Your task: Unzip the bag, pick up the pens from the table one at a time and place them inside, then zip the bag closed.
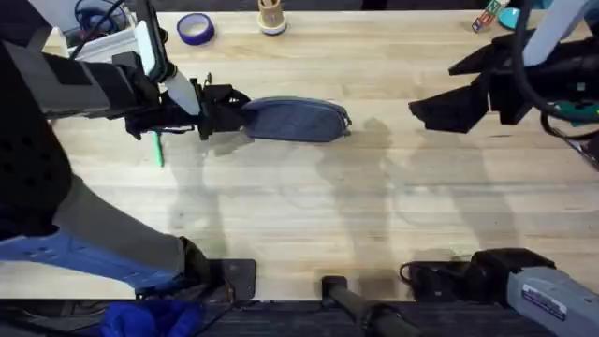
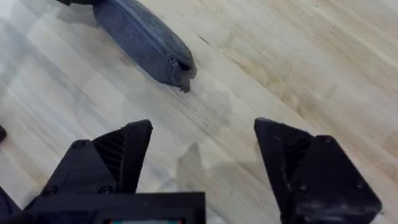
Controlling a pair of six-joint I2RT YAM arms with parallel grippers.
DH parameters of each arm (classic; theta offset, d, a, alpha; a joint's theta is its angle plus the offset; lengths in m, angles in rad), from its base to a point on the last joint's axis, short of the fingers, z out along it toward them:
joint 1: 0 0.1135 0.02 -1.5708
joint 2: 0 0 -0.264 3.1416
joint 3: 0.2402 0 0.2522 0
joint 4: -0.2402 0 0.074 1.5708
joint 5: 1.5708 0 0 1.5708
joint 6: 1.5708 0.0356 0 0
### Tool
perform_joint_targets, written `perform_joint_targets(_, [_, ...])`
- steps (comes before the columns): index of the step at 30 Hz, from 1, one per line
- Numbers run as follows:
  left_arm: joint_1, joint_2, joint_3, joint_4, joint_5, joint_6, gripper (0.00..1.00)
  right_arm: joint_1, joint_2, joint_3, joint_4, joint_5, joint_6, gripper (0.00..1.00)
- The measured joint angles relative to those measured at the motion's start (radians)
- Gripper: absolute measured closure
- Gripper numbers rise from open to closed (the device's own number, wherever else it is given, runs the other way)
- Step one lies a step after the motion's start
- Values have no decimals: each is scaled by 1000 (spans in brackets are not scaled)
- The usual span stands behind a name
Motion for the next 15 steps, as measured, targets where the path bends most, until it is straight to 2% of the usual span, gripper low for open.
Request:
perform_joint_targets(3, [0, 0, 0, -1, -1, 0, 958, -2, 4, 0, -9, -5, -47, 6])
perform_joint_targets(6, [0, 0, 1, -3, -1, 0, 958, -28, 29, 0, -10, -62, -122, 6])
perform_joint_targets(15, [0, 0, 1, -3, -1, 0, 958, -194, 172, 0, -27, -371, -413, 6])
